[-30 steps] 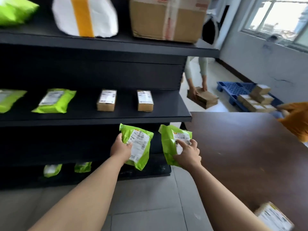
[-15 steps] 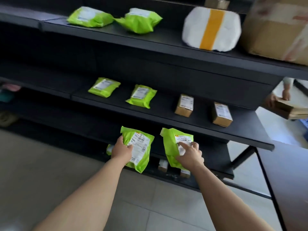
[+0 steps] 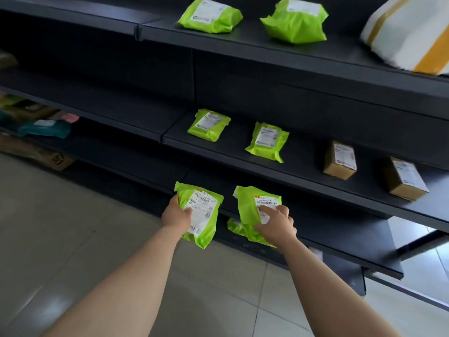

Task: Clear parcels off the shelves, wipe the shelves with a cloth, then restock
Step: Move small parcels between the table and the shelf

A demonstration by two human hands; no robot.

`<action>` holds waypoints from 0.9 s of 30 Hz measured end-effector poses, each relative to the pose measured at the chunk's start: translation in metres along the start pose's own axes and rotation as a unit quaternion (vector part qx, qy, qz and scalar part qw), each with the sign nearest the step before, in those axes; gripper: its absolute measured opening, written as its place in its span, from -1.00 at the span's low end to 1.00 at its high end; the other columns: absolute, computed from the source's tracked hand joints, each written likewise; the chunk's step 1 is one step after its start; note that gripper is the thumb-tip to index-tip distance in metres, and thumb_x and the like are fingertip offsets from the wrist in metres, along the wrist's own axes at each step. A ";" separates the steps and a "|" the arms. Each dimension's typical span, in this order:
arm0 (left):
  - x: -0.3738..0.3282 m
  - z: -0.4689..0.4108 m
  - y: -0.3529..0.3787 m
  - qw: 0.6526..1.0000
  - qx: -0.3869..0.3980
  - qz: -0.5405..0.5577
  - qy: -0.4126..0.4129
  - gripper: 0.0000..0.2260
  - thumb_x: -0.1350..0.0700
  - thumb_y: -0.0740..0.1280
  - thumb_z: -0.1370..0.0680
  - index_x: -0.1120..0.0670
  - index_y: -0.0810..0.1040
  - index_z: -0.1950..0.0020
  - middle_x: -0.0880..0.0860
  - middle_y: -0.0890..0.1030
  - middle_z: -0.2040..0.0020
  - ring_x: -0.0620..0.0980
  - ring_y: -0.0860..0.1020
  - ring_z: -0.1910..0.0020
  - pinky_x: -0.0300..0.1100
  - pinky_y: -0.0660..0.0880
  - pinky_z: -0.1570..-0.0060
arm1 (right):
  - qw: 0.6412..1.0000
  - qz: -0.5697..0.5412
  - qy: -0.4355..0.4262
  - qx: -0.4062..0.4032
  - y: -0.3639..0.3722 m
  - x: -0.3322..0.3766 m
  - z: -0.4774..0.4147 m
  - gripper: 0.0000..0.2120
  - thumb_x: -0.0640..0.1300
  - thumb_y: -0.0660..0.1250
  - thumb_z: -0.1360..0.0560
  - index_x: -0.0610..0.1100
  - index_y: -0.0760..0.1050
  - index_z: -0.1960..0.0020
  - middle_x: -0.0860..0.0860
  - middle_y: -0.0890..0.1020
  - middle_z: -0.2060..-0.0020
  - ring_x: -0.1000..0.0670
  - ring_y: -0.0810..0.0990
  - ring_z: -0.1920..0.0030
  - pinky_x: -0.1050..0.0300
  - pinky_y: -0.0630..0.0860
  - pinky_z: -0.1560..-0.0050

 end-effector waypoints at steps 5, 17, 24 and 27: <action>0.012 -0.036 0.007 1.000 0.013 0.005 -0.018 -0.57 0.18 0.25 -0.59 0.06 0.30 -0.45 0.11 0.52 -0.26 0.16 0.51 -0.20 -0.02 0.48 -0.13 | 1.000 0.008 0.009 0.019 0.021 0.013 -0.028 -0.36 0.02 0.37 -0.40 0.21 0.28 -0.44 0.00 0.12 -0.45 -0.16 0.28 -0.32 -0.09 0.27 -0.34; 0.018 -0.138 0.066 0.997 0.020 -0.046 -0.061 -0.65 0.21 0.20 -0.59 0.10 0.37 -0.38 0.16 0.55 -0.21 0.21 0.52 -0.16 0.02 0.49 -0.13 | 0.998 0.015 0.040 0.055 0.066 0.004 -0.131 -0.36 0.04 0.34 -0.41 0.20 0.25 -0.45 -0.02 0.11 -0.45 -0.17 0.27 -0.33 -0.12 0.26 -0.34; 0.037 -0.210 0.103 0.996 0.022 -0.041 -0.073 -0.62 0.27 0.18 -0.56 0.10 0.36 -0.38 0.16 0.56 -0.17 0.20 0.54 -0.09 -0.05 0.48 -0.05 | 0.996 0.029 0.057 0.057 0.103 -0.003 -0.196 -0.34 0.02 0.31 -0.40 0.21 0.22 -0.47 -0.02 0.11 -0.44 -0.17 0.26 -0.33 -0.11 0.26 -0.34; 0.050 -0.241 0.118 0.997 0.027 -0.035 -0.070 -0.62 0.33 0.13 -0.53 0.08 0.40 -0.32 0.09 0.56 -0.03 0.10 0.51 0.09 -0.10 0.46 0.10 | 0.996 0.025 0.069 0.052 0.124 -0.009 -0.219 -0.34 0.02 0.32 -0.41 0.20 0.21 -0.48 -0.03 0.09 -0.44 -0.17 0.24 -0.35 -0.11 0.25 -0.35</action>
Point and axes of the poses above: each hand's wrist, its own z-axis away from the middle knuckle, its own y-axis out of the palm, x = y × z, the point moved 9 cm from there along -z, towards the middle knuckle
